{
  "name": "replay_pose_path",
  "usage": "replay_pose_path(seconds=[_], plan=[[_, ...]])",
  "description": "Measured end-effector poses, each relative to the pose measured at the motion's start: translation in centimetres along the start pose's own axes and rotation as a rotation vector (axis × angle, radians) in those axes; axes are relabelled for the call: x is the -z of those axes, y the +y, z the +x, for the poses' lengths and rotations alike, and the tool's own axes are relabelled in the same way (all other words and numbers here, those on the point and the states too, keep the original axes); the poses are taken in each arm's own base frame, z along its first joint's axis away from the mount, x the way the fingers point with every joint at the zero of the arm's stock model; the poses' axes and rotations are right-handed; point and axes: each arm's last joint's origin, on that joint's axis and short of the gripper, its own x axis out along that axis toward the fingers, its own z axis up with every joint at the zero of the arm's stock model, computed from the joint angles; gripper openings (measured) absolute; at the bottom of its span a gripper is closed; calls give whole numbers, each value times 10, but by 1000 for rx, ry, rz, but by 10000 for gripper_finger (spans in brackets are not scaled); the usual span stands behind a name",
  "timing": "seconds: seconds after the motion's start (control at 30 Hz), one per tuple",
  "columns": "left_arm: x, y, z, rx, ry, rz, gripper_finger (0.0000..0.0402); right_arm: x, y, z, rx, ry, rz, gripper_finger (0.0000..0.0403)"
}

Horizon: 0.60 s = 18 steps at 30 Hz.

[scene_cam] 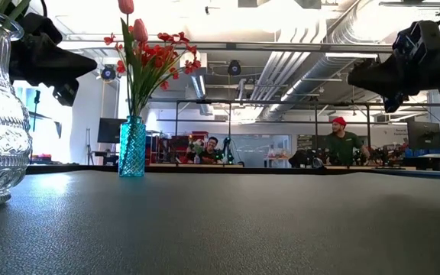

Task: Sort flowers into vase by color
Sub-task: Return to Home Position

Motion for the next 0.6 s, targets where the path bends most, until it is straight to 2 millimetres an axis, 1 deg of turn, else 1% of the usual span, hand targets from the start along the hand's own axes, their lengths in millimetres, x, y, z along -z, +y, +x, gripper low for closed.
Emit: replay_pose_path(seconds=[0.1, 0.6], plan=[[0, 0, 0, 0, 0, 0, 0, 3, -1, 0, 7, 29, -15, 0], [0, 0, 0, -2, -1, 0, 0, 3, -1, 0, 4, 30, -23, 0]])
